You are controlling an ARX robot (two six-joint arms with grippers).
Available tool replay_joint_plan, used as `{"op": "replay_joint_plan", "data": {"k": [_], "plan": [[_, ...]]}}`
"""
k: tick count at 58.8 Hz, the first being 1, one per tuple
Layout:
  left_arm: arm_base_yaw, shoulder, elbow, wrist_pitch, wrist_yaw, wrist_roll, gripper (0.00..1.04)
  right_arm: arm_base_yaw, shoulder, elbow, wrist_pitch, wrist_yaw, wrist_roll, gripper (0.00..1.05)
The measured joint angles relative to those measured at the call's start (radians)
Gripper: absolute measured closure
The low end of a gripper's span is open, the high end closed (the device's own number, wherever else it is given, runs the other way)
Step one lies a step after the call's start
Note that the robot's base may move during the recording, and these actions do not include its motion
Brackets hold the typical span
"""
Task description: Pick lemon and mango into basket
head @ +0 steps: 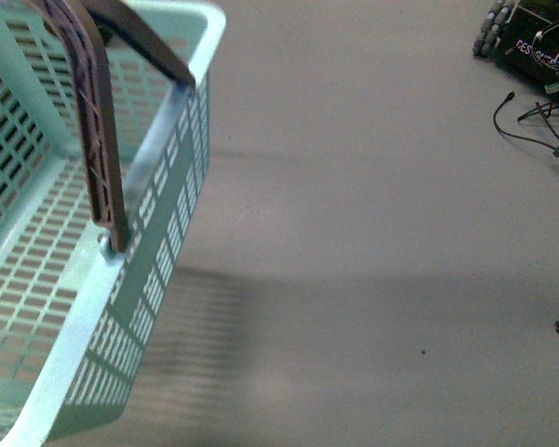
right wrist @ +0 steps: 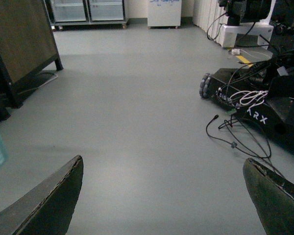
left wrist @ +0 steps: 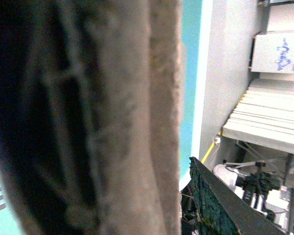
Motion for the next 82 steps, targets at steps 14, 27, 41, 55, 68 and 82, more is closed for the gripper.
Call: {"op": "replay_joint_plan", "data": {"k": [14, 27, 41, 55, 68, 82], "plan": [[0.001, -0.265, 0.046, -0.193, -0.032, -0.032, 0.77, 0.000, 0.000, 0.000, 0.000, 0.000, 0.000, 0.09], [0.013, -0.311, 0.066, -0.221, -0.031, -0.016, 0.77, 0.000, 0.000, 0.000, 0.000, 0.000, 0.000, 0.09], [0.014, -0.309, 0.066, -0.223, -0.026, -0.017, 0.77, 0.000, 0.000, 0.000, 0.000, 0.000, 0.000, 0.09], [0.014, -0.308, 0.066, -0.223, -0.027, -0.017, 0.77, 0.000, 0.000, 0.000, 0.000, 0.000, 0.000, 0.09], [0.014, -0.309, 0.066, -0.223, -0.027, -0.017, 0.77, 0.000, 0.000, 0.000, 0.000, 0.000, 0.000, 0.09], [0.014, -0.309, 0.066, -0.223, -0.027, -0.017, 0.77, 0.000, 0.000, 0.000, 0.000, 0.000, 0.000, 0.09]]}}
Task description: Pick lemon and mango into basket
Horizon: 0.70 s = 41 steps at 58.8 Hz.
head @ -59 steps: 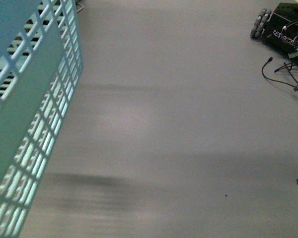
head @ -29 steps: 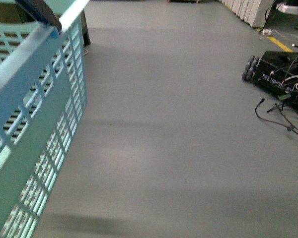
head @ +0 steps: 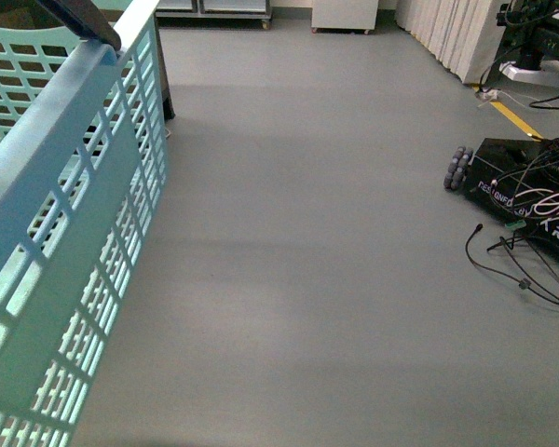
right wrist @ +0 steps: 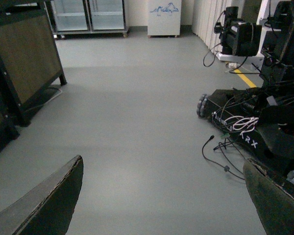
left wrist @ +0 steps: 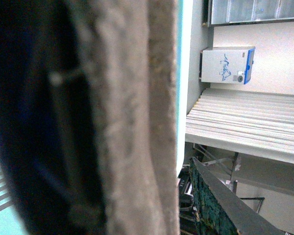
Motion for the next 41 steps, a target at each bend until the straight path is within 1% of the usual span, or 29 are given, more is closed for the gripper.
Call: {"op": "replay_joint_plan", "data": {"k": [41], "plan": [[0.000, 0.000, 0.002, 0.000, 0.000, 0.000, 0.78, 0.000, 0.000, 0.000, 0.000, 0.000, 0.000, 0.09]]}}
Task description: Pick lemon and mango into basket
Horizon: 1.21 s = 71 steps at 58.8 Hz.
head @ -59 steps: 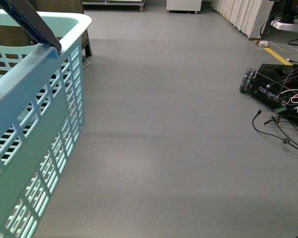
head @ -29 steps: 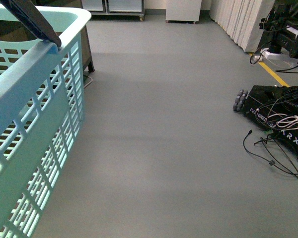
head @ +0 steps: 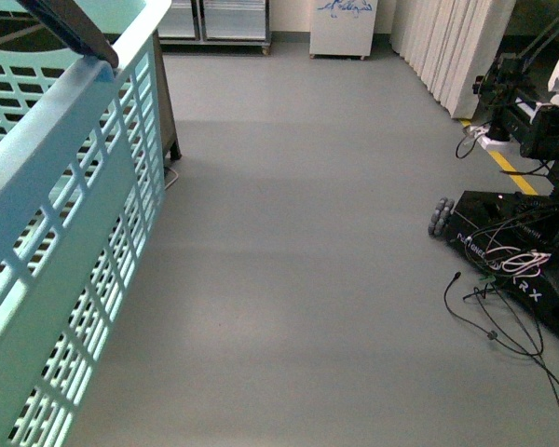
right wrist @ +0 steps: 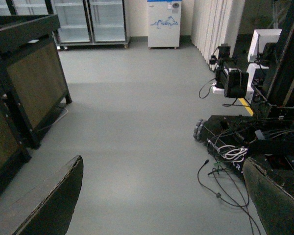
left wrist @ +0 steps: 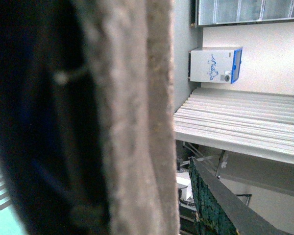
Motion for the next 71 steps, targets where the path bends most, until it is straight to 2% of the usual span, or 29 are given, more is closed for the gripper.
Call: {"op": "replay_joint_plan", "data": {"k": [52, 60, 71], "plan": [[0.000, 0.000, 0.003, 0.000, 0.001, -0.003, 0.78, 0.000, 0.000, 0.000, 0.000, 0.004, 0.000, 0.09], [-0.004, -0.001, 0.003, 0.000, 0.026, -0.011, 0.78, 0.000, -0.001, 0.000, 0.000, 0.003, 0.000, 0.09], [-0.002, -0.002, 0.003, 0.000, -0.001, -0.003, 0.78, 0.000, 0.000, 0.000, 0.000, 0.003, 0.000, 0.09]]}}
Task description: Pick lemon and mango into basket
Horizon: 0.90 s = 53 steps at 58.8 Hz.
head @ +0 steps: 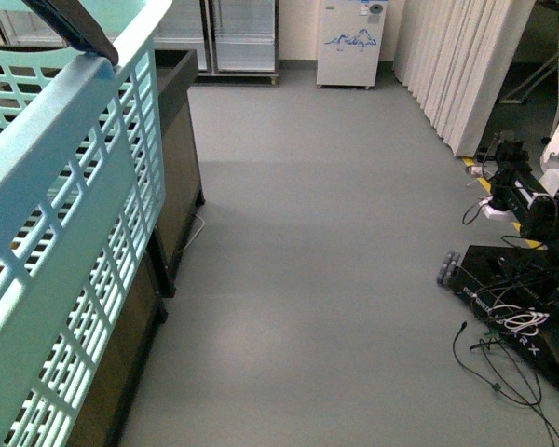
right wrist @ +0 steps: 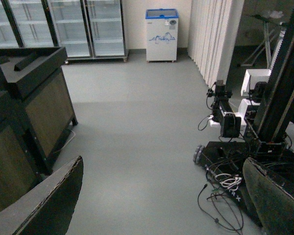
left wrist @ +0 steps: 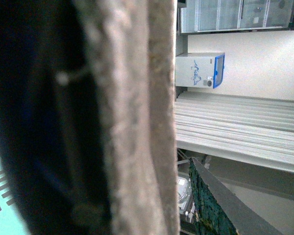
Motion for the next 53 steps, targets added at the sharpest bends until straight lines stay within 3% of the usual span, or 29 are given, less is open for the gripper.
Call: {"op": "replay_joint_plan", "data": {"k": [53], "plan": [[0.002, 0.002, 0.000, 0.000, 0.001, 0.003, 0.78, 0.000, 0.000, 0.000, 0.000, -0.002, 0.000, 0.09]]}}
